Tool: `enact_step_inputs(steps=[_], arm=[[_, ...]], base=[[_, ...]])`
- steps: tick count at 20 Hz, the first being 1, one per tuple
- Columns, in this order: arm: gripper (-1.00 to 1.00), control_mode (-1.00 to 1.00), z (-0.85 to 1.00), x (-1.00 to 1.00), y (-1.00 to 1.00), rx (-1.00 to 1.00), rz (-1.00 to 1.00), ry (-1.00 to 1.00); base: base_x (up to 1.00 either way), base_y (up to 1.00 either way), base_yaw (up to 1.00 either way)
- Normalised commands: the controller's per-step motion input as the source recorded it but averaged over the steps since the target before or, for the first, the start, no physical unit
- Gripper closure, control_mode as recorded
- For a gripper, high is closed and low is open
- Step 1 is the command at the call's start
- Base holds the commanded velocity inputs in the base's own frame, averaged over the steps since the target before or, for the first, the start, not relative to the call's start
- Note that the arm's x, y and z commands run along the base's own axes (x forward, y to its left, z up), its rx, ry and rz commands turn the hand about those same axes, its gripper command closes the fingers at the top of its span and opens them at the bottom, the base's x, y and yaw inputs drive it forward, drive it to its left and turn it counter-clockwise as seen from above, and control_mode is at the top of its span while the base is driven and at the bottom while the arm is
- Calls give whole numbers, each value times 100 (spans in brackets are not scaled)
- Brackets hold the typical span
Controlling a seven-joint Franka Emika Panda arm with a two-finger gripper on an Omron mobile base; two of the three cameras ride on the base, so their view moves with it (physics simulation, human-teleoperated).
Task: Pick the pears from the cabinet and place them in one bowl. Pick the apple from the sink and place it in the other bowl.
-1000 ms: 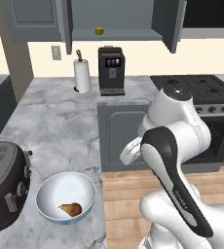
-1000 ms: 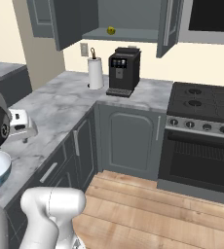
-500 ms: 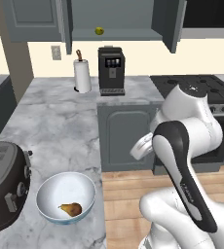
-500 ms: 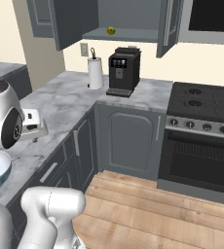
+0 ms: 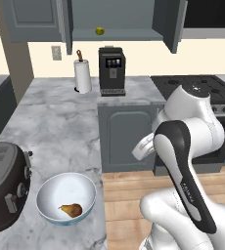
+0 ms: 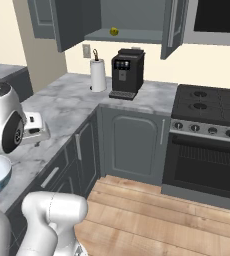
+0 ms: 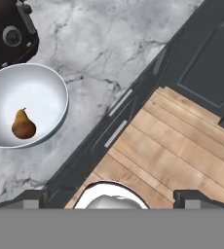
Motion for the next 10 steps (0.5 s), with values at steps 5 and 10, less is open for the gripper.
enact_step_inputs(steps=[5, 10], arm=[[-100, 100, 0, 0, 0, 0, 0, 0], [-100, 100, 0, 0, 0, 0, 0, 0]], base=[[0, -19, -2], [4, -36, -13]])
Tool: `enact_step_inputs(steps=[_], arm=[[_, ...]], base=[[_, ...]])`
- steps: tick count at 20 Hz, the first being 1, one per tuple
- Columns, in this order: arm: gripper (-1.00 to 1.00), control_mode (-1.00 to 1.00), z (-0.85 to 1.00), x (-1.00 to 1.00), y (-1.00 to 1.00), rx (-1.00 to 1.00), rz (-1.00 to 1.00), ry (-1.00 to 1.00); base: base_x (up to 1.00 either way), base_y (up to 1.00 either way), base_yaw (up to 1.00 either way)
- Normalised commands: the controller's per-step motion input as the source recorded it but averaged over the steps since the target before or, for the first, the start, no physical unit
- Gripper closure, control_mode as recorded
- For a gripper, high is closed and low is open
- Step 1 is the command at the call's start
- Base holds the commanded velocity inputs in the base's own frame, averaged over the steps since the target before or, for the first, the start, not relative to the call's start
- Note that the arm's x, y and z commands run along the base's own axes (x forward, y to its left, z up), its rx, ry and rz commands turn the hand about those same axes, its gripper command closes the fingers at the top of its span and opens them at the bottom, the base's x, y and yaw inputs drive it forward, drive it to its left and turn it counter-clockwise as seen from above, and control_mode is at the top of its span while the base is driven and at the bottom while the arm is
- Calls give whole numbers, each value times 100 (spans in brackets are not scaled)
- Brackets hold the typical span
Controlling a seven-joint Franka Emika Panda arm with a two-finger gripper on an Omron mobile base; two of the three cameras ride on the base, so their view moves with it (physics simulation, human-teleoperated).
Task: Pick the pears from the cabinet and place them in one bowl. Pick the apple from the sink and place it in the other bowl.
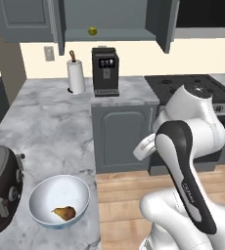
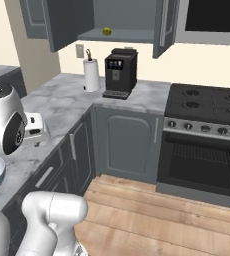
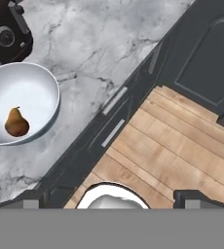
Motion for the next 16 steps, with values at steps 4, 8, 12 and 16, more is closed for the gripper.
enact_step_inputs(steps=[4, 8, 12, 16], arm=[[-100, 100, 0, 0, 0, 0, 0, 0], [-100, 100, 0, 0, 0, 0, 0, 0], [-100, 100, 0, 0, 0, 0, 0, 0], [-100, 100, 0, 0, 0, 0, 0, 0]], base=[[11, -40, -16], [35, -21, -1], [48, -17, 0], [57, -8, 2]])
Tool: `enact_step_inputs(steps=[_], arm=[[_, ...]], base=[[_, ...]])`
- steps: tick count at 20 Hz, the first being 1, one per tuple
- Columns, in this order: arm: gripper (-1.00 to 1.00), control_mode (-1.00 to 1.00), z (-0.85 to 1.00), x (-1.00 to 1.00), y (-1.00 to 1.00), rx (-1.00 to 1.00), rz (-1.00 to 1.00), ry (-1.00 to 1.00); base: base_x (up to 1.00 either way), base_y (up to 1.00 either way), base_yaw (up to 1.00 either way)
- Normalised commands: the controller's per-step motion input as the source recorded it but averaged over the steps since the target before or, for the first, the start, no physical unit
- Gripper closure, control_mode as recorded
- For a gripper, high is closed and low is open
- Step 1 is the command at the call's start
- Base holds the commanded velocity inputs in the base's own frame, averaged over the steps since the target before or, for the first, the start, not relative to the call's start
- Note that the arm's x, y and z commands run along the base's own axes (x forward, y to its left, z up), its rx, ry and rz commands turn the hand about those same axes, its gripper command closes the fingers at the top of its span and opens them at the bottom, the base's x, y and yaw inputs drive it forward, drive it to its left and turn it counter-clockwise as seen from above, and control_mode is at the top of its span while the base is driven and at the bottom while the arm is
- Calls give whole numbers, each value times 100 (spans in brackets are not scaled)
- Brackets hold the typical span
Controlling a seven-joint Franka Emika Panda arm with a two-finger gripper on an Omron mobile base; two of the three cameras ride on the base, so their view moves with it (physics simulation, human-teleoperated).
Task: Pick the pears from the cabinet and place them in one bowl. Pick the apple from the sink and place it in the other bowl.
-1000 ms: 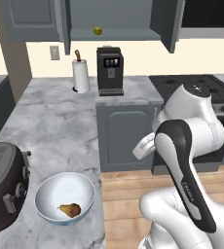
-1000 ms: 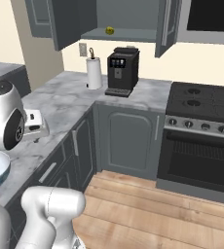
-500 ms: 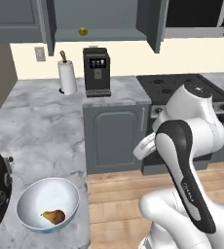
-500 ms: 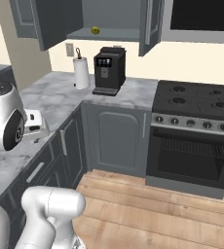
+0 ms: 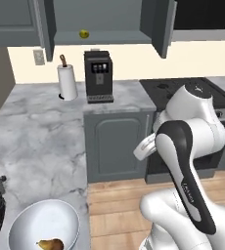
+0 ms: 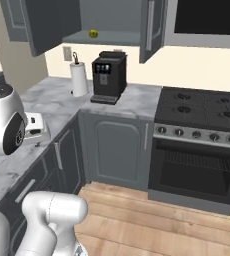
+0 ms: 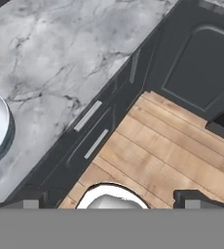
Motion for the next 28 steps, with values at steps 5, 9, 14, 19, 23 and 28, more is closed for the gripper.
enact_step_inputs(steps=[5, 9, 14, 19, 23, 28], arm=[[-100, 100, 0, 0, 0, 0, 0, 0], [-100, 100, 0, 0, 0, 0, 0, 0], [-100, 100, 0, 0, 0, 0, 0, 0], [-100, 100, 0, 0, 0, 0, 0, 0], [-100, 100, 0, 0, 0, 0, 0, 0], [-100, 100, 0, 0, 0, 0, 0, 0]], base=[[60, -12, 2], [62, -6, 1], [65, -8, 0], [64, -7, 0], [63, 0, 4], [61, 0, 6]])
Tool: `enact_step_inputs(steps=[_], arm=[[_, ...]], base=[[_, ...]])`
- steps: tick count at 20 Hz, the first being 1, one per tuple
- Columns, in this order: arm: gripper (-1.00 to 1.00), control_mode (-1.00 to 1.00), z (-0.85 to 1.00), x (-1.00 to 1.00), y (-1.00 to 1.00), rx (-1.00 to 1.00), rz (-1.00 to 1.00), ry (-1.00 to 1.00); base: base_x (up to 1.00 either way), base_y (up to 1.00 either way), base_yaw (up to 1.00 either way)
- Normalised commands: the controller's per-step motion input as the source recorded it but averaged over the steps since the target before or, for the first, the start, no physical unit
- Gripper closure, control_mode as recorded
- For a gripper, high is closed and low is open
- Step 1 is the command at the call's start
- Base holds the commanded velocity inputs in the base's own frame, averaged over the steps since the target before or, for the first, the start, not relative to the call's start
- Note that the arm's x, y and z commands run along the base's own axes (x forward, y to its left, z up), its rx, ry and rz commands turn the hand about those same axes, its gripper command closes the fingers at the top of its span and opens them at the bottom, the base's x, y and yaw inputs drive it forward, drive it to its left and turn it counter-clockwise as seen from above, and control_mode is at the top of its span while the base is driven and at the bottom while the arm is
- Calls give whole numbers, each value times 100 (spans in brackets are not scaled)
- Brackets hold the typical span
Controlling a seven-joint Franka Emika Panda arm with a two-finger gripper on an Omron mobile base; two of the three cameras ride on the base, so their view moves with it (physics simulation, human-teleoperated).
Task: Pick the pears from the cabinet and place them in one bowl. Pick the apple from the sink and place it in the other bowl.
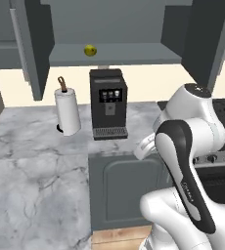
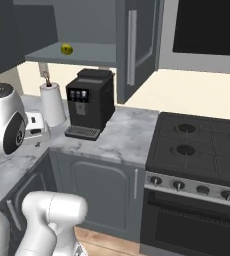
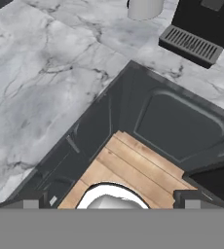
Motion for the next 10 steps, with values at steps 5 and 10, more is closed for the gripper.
enact_step_inputs(steps=[5, 10], arm=[[-100, 100, 0, 0, 0, 0, 0, 0], [-100, 100, 0, 0, 0, 0, 0, 0]], base=[[54, 0, 7], [51, 0, 6]])
